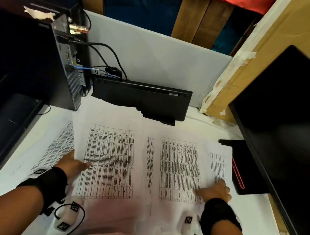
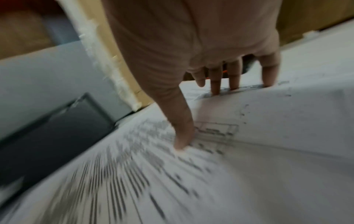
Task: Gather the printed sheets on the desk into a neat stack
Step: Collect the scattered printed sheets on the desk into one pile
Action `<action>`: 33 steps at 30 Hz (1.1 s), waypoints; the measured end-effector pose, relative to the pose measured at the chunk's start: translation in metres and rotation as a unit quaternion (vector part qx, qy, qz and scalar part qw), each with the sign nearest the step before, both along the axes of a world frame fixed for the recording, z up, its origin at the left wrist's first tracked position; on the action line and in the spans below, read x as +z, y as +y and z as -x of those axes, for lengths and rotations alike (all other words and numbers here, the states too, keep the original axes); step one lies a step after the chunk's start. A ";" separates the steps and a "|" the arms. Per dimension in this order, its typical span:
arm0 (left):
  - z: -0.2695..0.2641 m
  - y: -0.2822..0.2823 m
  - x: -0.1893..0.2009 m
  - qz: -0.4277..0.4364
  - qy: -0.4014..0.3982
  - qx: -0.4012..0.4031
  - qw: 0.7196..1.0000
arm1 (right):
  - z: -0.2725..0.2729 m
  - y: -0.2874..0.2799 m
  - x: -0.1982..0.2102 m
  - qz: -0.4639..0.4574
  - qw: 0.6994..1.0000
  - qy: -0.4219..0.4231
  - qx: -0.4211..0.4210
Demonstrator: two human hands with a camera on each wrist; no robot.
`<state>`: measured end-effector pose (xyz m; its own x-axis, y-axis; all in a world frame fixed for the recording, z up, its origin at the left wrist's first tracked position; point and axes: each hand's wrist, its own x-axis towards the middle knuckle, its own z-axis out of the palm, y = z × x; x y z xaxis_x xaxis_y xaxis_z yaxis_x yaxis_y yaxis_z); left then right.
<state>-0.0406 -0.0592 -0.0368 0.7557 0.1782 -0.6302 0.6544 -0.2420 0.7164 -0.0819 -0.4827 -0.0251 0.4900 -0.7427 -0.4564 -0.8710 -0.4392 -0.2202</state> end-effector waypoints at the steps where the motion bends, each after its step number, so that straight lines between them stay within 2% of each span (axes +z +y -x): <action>1: 0.001 -0.001 -0.003 -0.008 0.000 0.000 1.000 | -0.002 -0.006 -0.003 -0.014 1.000 0.013 -0.005; 8: 0.005 -0.003 -0.008 -0.017 0.015 0.003 1.000 | -0.004 -0.011 0.000 -0.042 0.998 0.046 -0.004; 10: 0.005 -0.002 -0.009 -0.003 0.014 0.014 1.000 | -0.003 -0.007 0.000 -0.042 0.999 -0.004 0.012; 13: 0.003 -0.001 -0.012 0.008 0.016 0.015 1.000 | -0.003 0.008 0.016 -0.050 0.990 -0.131 0.028; 15: 0.001 0.001 -0.016 0.008 0.022 0.014 1.000 | -0.007 0.020 0.042 0.007 0.980 -0.185 0.074; 17: -0.001 0.003 -0.021 0.008 0.030 0.013 0.999 | -0.011 0.029 0.076 0.080 0.958 -0.249 0.120; 20: -0.004 0.006 -0.029 0.007 0.039 0.003 0.999 | -0.012 0.041 0.130 0.086 0.915 -0.357 0.169; 22: -0.005 0.006 -0.029 0.011 0.044 -0.001 0.999 | -0.009 0.056 0.167 0.034 0.878 -0.438 0.192; 24: -0.006 0.005 -0.029 0.031 0.045 -0.006 0.998 | -0.004 0.074 0.198 -0.070 0.827 -0.525 0.191; 25: -0.007 0.004 -0.029 0.039 0.042 -0.014 0.998 | -0.003 0.084 0.207 -0.114 0.803 -0.556 0.184; 27: -0.007 0.000 -0.028 0.047 0.037 -0.037 0.998 | -0.005 0.096 0.203 -0.178 0.781 -0.574 0.168; 29: -0.010 -0.004 -0.028 0.047 0.029 -0.024 0.998 | -0.013 0.110 0.175 -0.214 0.807 -0.526 0.161; 33: -0.014 -0.005 -0.022 0.105 0.027 -0.022 0.994 | -0.024 0.133 0.074 -0.251 0.892 -0.352 0.133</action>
<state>-0.0270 -0.0642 -0.0592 0.7245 0.0057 -0.6892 0.6847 -0.1210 0.7187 -0.0582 -0.3494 0.0494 0.9152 -0.3451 -0.2083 -0.3184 -0.3020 -0.8986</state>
